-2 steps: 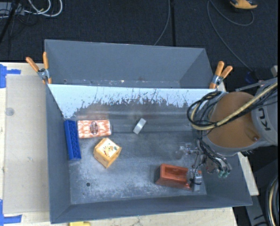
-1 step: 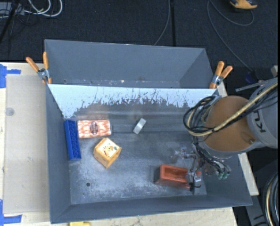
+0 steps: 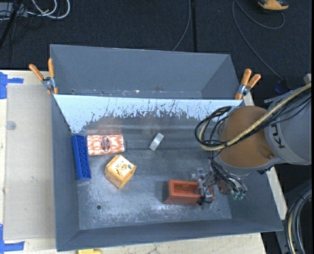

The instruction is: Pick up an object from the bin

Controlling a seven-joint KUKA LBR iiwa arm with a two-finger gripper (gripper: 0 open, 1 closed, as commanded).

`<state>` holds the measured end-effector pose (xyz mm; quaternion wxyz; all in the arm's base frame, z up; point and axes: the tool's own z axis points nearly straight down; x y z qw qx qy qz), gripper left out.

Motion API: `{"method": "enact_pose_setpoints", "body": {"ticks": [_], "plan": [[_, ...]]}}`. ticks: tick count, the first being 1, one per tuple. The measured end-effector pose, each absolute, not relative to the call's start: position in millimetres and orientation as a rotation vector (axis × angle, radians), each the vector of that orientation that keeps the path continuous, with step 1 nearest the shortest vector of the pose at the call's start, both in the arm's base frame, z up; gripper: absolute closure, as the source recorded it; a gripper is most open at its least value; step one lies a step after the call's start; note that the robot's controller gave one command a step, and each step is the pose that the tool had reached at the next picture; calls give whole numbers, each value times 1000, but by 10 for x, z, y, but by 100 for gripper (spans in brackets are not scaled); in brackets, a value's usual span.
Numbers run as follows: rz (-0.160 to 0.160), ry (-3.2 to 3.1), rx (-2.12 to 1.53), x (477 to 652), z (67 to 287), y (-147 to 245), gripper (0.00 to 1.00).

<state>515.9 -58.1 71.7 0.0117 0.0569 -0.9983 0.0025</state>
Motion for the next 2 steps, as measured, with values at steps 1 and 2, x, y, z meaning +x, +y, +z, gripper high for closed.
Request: {"method": "enact_pose_setpoints", "body": {"ticks": [1, 2], "plan": [[8, -3113, 177, 5159, 717, -581, 100], [7, -3106, 210, 5519, 1486, -556, 100]]}}
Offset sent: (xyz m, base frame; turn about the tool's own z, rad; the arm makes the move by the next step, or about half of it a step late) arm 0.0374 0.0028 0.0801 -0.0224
